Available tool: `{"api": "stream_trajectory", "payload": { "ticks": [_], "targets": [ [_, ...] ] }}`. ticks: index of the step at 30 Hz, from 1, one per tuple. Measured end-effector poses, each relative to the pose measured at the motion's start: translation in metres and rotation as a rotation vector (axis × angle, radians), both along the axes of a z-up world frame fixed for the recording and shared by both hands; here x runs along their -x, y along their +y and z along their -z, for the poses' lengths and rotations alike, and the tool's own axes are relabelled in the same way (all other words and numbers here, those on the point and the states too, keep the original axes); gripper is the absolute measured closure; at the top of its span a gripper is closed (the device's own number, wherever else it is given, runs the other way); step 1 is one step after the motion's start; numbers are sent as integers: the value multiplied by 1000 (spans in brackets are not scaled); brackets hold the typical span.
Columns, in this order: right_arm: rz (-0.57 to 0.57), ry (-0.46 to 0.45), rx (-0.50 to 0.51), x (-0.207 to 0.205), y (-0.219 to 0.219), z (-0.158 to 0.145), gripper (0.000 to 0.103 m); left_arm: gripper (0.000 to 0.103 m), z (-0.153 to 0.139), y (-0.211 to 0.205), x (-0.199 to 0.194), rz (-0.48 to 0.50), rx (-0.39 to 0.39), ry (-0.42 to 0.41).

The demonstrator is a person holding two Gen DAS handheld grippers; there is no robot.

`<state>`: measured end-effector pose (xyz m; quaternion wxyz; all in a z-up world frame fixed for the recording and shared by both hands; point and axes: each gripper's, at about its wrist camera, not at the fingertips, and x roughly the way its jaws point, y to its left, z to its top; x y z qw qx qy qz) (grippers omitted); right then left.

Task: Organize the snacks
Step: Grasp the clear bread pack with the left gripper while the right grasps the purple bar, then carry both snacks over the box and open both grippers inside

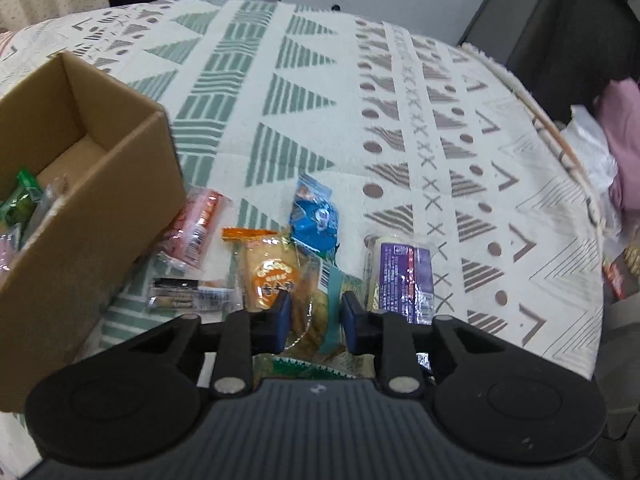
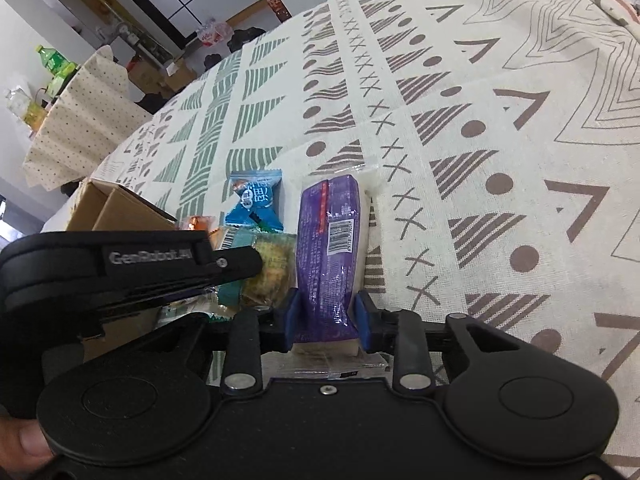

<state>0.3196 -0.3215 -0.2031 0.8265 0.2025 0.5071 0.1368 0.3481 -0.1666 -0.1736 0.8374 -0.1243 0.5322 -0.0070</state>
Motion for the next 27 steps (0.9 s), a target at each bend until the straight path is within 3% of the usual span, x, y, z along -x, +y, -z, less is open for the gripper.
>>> {"api": "stream_trajectory", "payload": {
  "ticks": [8,11,27],
  "targets": [
    [-11,-56,-48,6,0,-15,77,79,-29,11,15,-34,13,-64],
    [-15,-82,-71,8,-1,-22,77,86,-42,19,20,-43,12,-90],
    [-97,-228,-167,18,36,-61,78,87,-96,72,49,-126,-2,-200]
  ]
}}
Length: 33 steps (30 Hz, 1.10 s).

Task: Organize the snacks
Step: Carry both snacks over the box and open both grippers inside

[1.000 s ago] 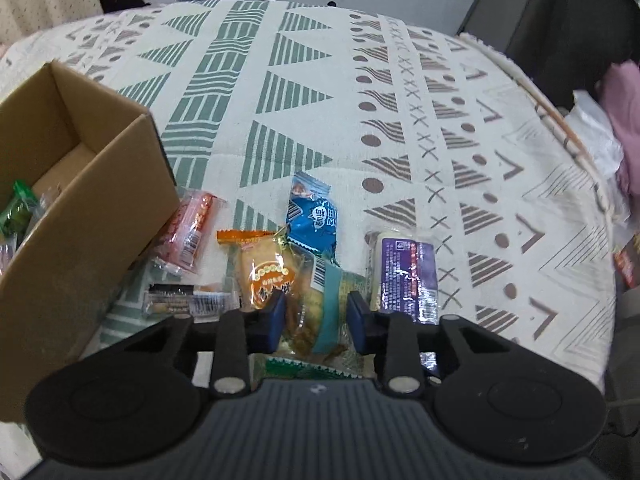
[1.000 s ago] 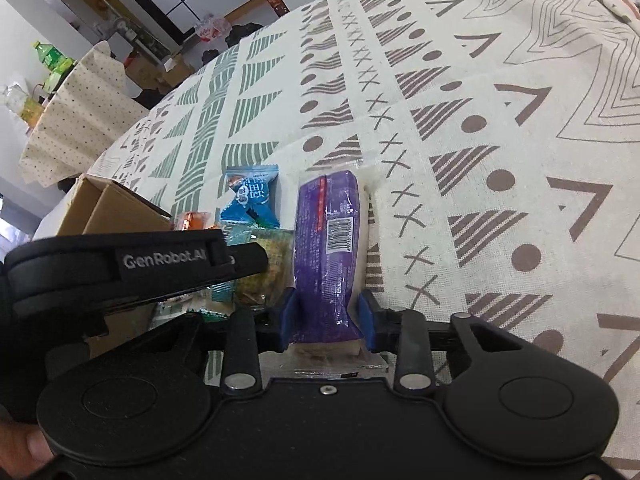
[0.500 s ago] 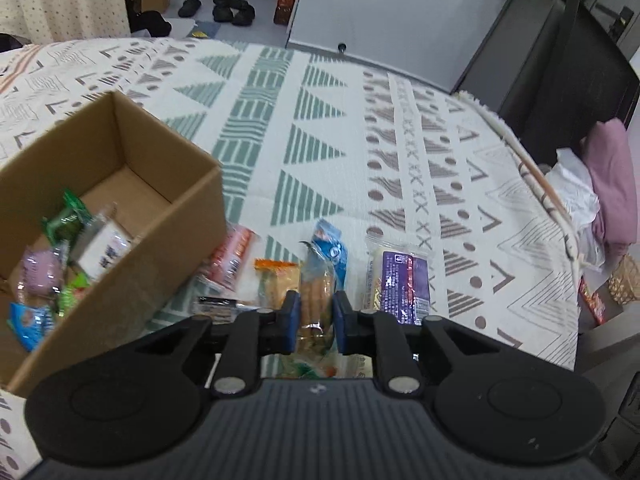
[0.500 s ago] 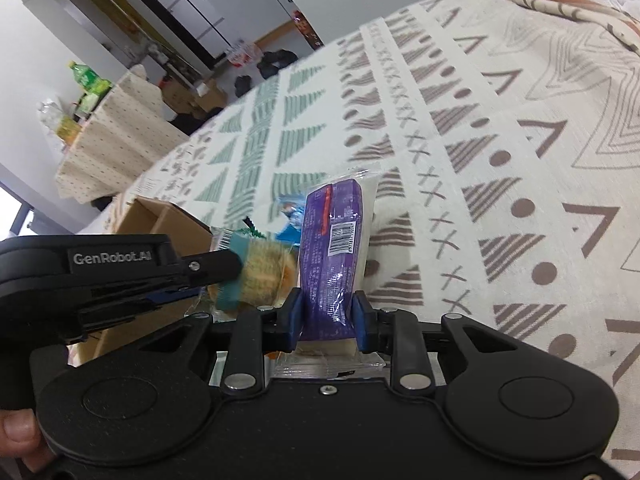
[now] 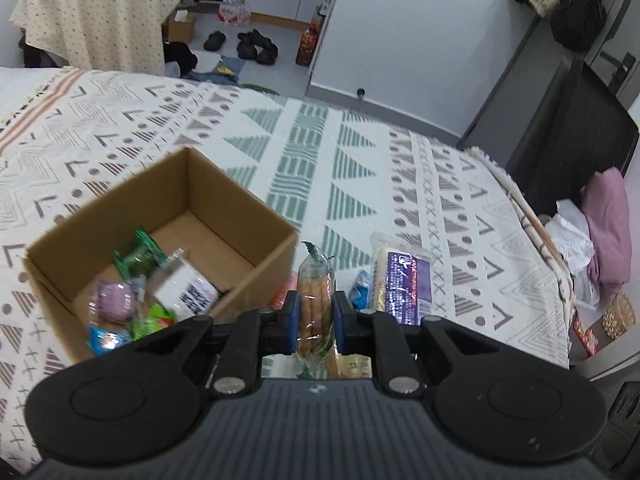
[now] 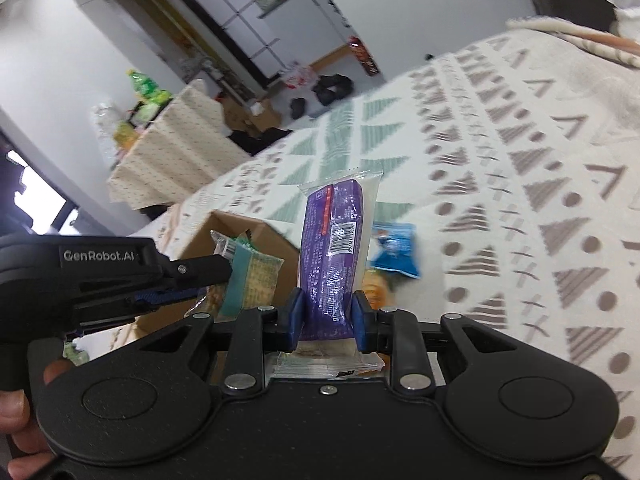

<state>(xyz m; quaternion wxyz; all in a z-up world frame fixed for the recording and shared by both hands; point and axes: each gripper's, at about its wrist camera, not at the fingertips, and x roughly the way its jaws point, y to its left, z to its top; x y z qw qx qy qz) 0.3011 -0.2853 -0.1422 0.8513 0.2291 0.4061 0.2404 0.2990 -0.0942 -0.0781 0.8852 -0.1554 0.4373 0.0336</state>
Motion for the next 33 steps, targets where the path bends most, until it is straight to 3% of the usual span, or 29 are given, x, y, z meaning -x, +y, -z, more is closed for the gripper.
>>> {"api": "stream_trajectory", "payload": {
  "ticks": [11,18,27,33],
  "targets": [
    [-56,-63,2,7,39,-19,78,87,-24,47,18,-66,-9,-58],
    [-71,-114,-9,11,60,-29,79,87,-22,79,27,-119,3,-60],
    [-87,-104,-29,4,90,-26,79,86,-13,109,30,-159,23,-52],
    [-77,-98,-65,-6,108,-20,79,81,-8,126,32,-200,6,-31]
  ]
}}
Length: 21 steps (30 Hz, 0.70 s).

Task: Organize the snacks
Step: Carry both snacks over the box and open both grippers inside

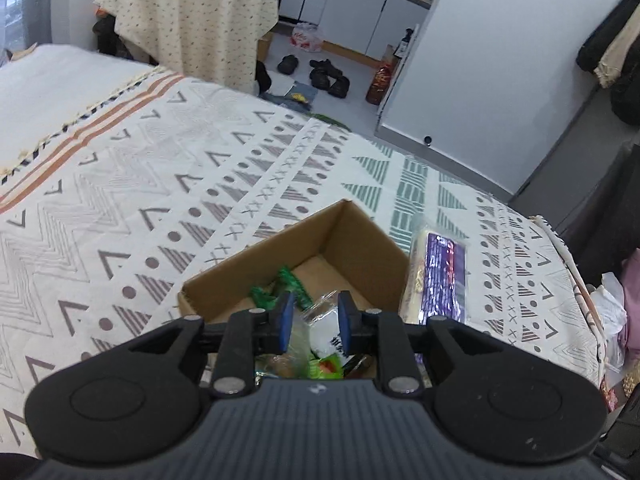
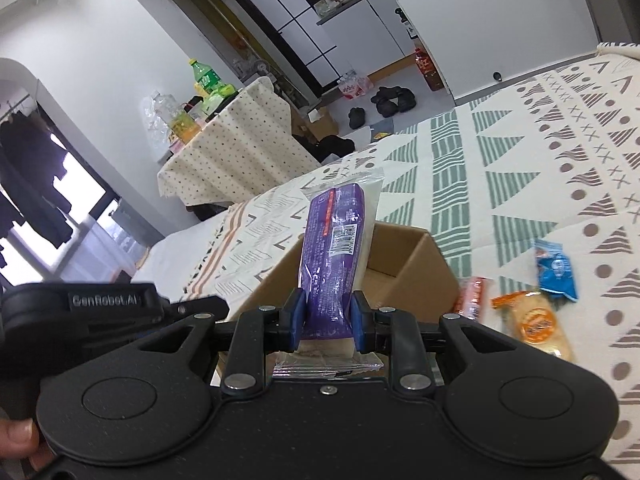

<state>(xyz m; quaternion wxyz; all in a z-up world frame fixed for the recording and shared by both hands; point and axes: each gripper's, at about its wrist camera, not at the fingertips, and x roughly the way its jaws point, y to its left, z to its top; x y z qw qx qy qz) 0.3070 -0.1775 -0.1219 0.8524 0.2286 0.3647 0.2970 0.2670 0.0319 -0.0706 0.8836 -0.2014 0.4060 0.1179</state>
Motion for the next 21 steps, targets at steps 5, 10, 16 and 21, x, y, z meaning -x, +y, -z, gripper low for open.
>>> {"api": "stream_trajectory", "payload": {
  "ticks": [5,10,16,21],
  "targets": [
    [4,-3,8,0,3,6,70,69,9,9,0,-16,14,37],
    [36,22,33,1,-9,8,68,40,11,7,1,-20,-9,40],
    [62,56,88,7,-24,7,65,22,12,-5,4,-7,-25,24],
    [77,55,136,14,-42,1,55,20,14,-21,4,20,-11,28]
  ]
}}
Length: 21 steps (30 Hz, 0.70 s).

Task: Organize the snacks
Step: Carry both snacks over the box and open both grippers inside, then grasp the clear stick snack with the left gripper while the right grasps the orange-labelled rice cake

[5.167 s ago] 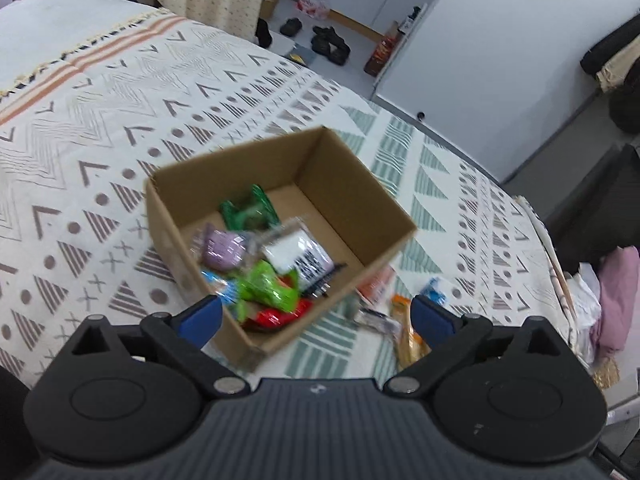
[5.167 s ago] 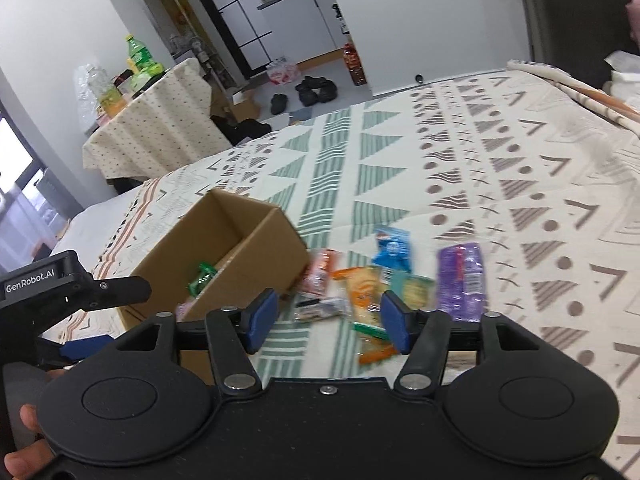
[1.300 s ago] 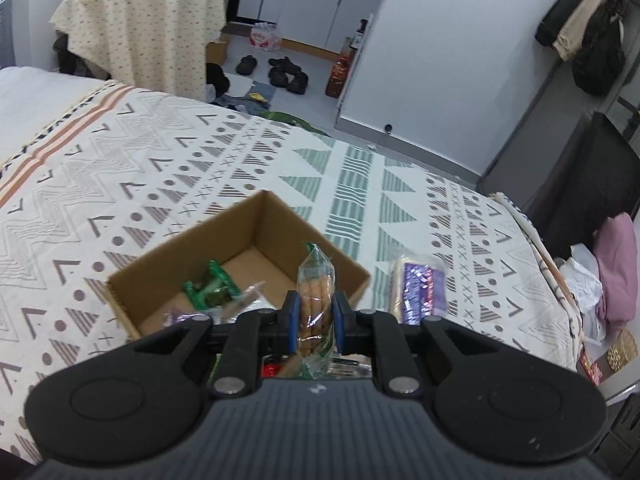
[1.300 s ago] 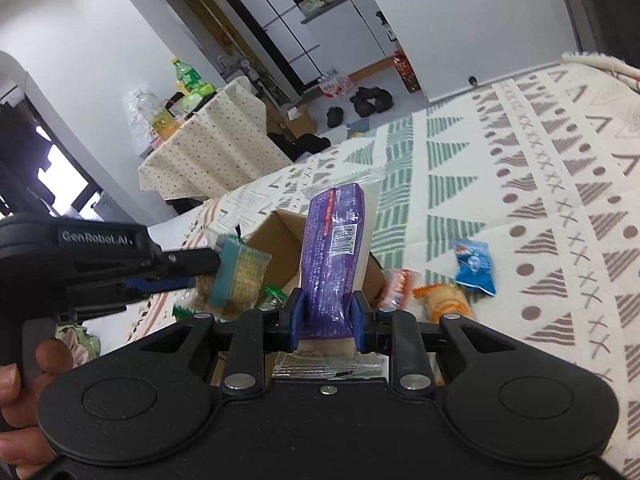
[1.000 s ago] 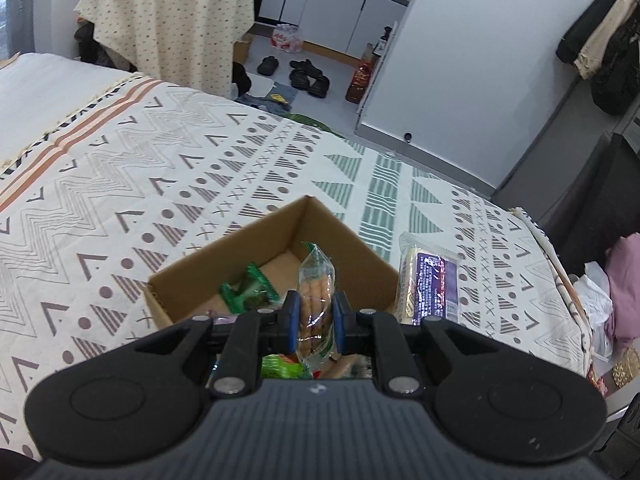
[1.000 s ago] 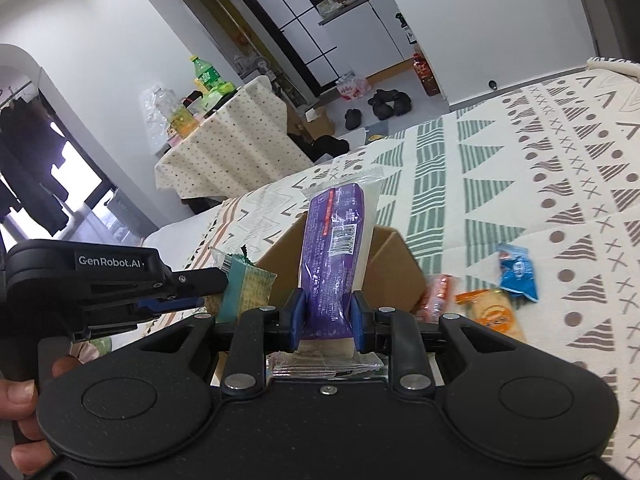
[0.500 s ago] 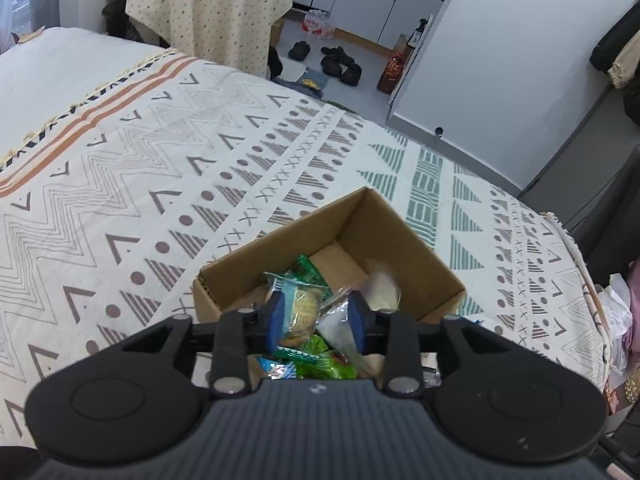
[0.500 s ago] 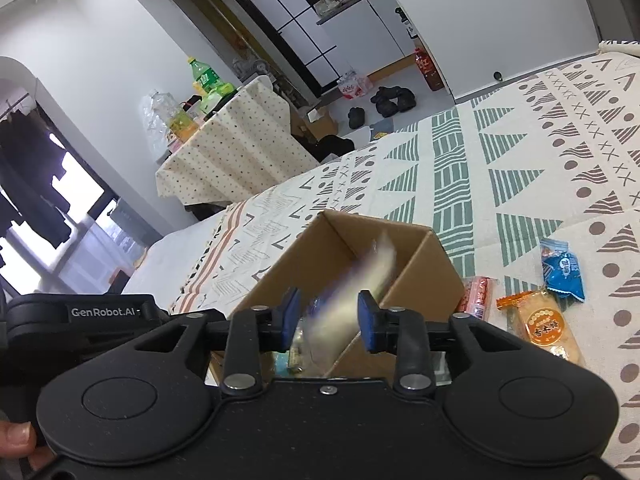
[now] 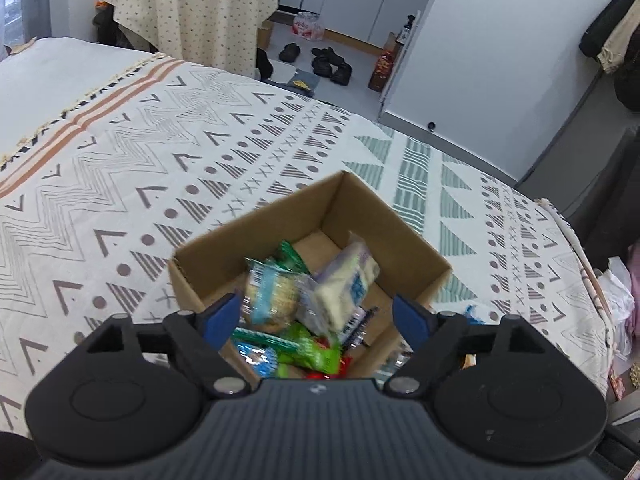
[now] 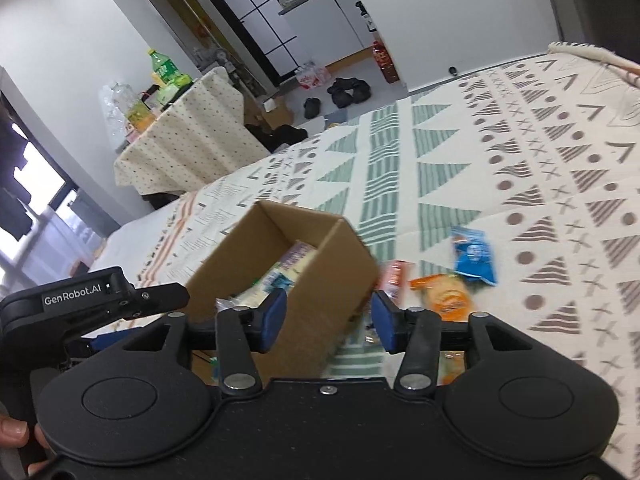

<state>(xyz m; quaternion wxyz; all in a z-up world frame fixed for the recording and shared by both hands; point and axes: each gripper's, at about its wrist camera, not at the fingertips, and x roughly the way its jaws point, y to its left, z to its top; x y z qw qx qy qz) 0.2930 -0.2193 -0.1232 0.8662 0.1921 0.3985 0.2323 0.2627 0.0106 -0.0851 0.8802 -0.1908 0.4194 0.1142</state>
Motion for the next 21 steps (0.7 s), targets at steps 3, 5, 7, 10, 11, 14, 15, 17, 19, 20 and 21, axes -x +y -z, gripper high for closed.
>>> {"api": "stream_trajectory", "payload": {
  "ticks": [3,5,7,10,11,14,15,17,19,20,21],
  "targets": [
    [14,18,13,1,-12,0,53,16,0,-13,0,21,5,-5],
    [20,24,27,2,-19,-1,53,14,-1,-21,1,35,7,-13],
    [18,28,38,4,-25,-1,51,13,-1,-29,2,49,11,-16],
    [15,32,55,6,-34,-1,46,13,0,-40,0,69,25,-14],
    [15,34,58,6,-37,-1,46,12,1,-44,0,74,28,-12],
    [12,39,65,6,-46,-1,41,9,2,-54,-1,80,24,-2],
    [11,37,69,6,-50,-1,40,8,3,-57,-2,85,28,-1],
    [6,38,85,6,-56,1,35,8,5,-63,-3,90,42,2],
    [-3,36,94,6,-63,4,30,7,9,-69,-5,93,58,9],
    [-5,35,96,6,-67,5,24,7,11,-71,-6,93,66,14],
    [-1,39,101,6,-71,7,21,7,14,-74,-6,90,75,18]
  ]
}}
